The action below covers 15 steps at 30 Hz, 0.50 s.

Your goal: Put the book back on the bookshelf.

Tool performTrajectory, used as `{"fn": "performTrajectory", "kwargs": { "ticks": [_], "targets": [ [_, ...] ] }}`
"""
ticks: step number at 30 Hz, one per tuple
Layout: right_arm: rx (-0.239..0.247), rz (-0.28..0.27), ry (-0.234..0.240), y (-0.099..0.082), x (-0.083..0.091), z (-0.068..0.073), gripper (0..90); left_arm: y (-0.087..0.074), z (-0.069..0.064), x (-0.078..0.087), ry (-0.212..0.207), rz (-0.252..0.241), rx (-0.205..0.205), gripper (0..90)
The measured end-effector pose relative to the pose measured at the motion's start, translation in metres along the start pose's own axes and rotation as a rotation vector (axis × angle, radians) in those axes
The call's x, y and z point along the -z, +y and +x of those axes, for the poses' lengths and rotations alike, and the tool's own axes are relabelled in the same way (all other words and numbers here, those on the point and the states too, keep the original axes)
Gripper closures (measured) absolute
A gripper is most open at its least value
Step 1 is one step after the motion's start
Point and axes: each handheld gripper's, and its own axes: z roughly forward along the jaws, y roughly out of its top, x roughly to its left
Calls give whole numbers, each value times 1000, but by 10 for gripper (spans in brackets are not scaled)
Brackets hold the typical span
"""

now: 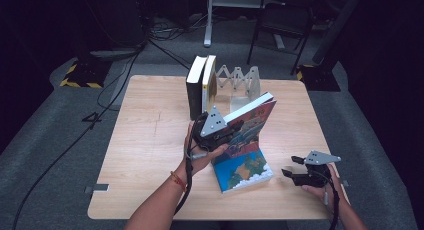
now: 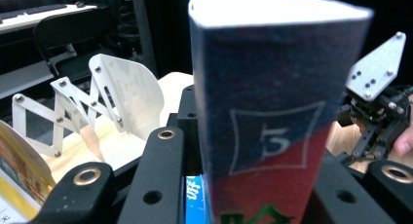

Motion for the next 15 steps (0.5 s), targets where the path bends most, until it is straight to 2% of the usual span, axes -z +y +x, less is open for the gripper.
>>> {"fn": "performTrajectory", "kwargs": {
  "ticks": [3, 4, 6, 11, 15],
  "targets": [
    [8, 26, -8, -3, -3, -1, 294, 0, 3, -2, 10, -3, 11, 733],
    [-4, 37, 8, -5, -5, -4, 290, 1, 4, -2, 10, -4, 14, 733],
    [-10, 46, 8, -8, -8, -5, 285, 2, 8, -5, 15, -5, 27, 733],
    [-39, 37, 22, -11, -9, -10, 272, 7, 13, -11, 22, -10, 48, 733],
    [-26, 41, 25, -11, -11, -8, 223, 15, 16, -17, 17, -10, 46, 732]
  ]
}}
